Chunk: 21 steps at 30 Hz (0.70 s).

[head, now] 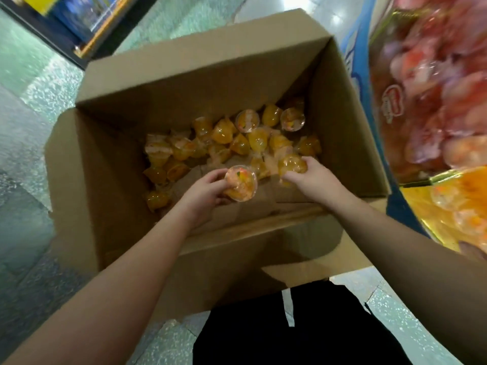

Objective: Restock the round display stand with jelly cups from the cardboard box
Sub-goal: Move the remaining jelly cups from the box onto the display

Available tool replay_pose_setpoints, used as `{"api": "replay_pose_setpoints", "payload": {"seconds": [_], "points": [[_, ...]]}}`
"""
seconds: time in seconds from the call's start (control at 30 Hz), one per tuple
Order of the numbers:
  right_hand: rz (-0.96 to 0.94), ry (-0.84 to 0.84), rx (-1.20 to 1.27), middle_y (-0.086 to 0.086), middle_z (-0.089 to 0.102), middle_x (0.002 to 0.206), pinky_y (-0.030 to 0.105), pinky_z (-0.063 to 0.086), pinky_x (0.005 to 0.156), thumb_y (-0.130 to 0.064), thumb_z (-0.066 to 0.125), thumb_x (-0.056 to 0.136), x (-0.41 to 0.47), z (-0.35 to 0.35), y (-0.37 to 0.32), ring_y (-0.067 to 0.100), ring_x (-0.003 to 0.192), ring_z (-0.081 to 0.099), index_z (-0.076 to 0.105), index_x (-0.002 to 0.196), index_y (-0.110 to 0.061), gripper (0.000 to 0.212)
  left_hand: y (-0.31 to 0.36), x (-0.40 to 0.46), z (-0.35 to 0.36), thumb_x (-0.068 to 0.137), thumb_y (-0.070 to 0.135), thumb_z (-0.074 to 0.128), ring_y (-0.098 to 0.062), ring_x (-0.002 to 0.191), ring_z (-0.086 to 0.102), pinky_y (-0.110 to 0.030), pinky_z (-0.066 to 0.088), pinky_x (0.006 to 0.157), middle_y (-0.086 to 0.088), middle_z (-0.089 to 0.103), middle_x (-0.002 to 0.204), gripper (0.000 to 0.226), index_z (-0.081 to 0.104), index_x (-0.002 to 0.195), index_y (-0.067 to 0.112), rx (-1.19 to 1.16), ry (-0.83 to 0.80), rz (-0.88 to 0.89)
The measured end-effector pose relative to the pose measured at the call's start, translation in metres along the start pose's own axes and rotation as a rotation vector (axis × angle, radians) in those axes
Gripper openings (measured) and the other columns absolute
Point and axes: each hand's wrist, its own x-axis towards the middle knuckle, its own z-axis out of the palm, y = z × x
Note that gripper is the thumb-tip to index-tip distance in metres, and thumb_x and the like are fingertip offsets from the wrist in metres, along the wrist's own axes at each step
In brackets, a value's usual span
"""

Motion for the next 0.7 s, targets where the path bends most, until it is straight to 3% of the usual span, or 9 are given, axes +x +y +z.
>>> {"api": "replay_pose_setpoints", "payload": {"seconds": [0.1, 0.2, 0.33, 0.47, 0.53, 0.6, 0.7], "points": [[0.114, 0.062, 0.226, 0.001, 0.049, 0.129, 0.037, 0.043, 0.102, -0.053, 0.065, 0.085, -0.041, -0.046, 0.038, 0.024, 0.12, 0.051, 0.032, 0.151, -0.023, 0.08, 0.027, -0.02, 0.061, 0.096, 0.01, 0.059, -0.02, 0.099, 0.07, -0.027, 0.058, 0.078, -0.009, 0.067, 0.117, 0.03, 0.054, 0.123, 0.019, -0.062, -0.072, 0.037], [0.196, 0.138, 0.441, 0.004, 0.055, 0.122, 0.041, 0.05, 0.093, -0.06, 0.067, 0.066, -0.081, -0.086, 0.079, 0.022, 0.107, 0.057, 0.039, 0.144, -0.025, 0.09, 0.044, -0.036, 0.125, 0.098, 0.012, 0.055, -0.024, 0.112, 0.066, -0.035, 0.054, 0.093, -0.009, 0.065, 0.123, 0.025, 0.055, 0.122, 0.019, -0.096, -0.196, 0.061], [0.257, 0.185, 0.683, 0.005, 0.063, 0.105, 0.026, 0.045, 0.062, -0.036, 0.064, 0.091, -0.125, -0.132, 0.143, 0.014, 0.082, 0.062, 0.052, 0.122, -0.021, 0.036, 0.055, -0.05, 0.211, 0.099, 0.015, 0.055, -0.024, 0.115, 0.065, -0.039, 0.051, 0.1, -0.007, 0.065, 0.127, 0.028, 0.054, 0.126, 0.022, -0.072, -0.288, 0.06], [0.335, 0.213, 0.864, 0.006, 0.064, 0.109, 0.025, 0.048, 0.061, -0.038, 0.065, 0.091, -0.163, -0.164, 0.211, 0.014, 0.076, 0.067, 0.05, 0.127, -0.023, 0.042, 0.054, -0.052, 0.296, 0.098, 0.011, 0.053, -0.031, 0.12, 0.059, -0.049, 0.041, 0.108, -0.01, 0.065, 0.124, 0.026, 0.057, 0.123, 0.016, 0.038, -0.338, 0.046], [0.352, 0.246, 0.918, 0.007, 0.064, 0.112, 0.029, 0.047, 0.067, -0.038, 0.065, 0.091, -0.179, -0.173, 0.242, 0.017, 0.085, 0.066, 0.051, 0.129, -0.021, 0.043, 0.051, -0.051, 0.333, 0.096, 0.009, 0.056, -0.031, 0.119, 0.059, -0.049, 0.04, 0.109, -0.011, 0.068, 0.122, 0.028, 0.058, 0.124, 0.012, 0.059, -0.382, 0.018], [0.362, 0.282, 0.974, 0.009, 0.063, 0.114, 0.03, 0.045, 0.068, -0.037, 0.064, 0.092, -0.192, -0.18, 0.268, 0.02, 0.093, 0.064, 0.053, 0.127, -0.019, 0.041, 0.046, -0.051, 0.366, 0.092, 0.01, 0.061, -0.028, 0.115, 0.062, -0.045, 0.045, 0.103, -0.009, 0.069, 0.121, 0.036, 0.058, 0.128, 0.012, 0.095, -0.423, 0.008], [0.392, 0.329, 1.046, 0.007, 0.065, 0.113, 0.033, 0.045, 0.074, -0.041, 0.064, 0.089, -0.209, -0.187, 0.303, 0.023, 0.096, 0.067, 0.055, 0.124, -0.021, 0.041, 0.037, -0.054, 0.409, 0.08, 0.018, 0.068, -0.02, 0.097, 0.063, -0.032, 0.05, 0.077, -0.006, 0.071, 0.114, 0.047, 0.059, 0.126, 0.014, 0.17, -0.473, 0.013]]}}
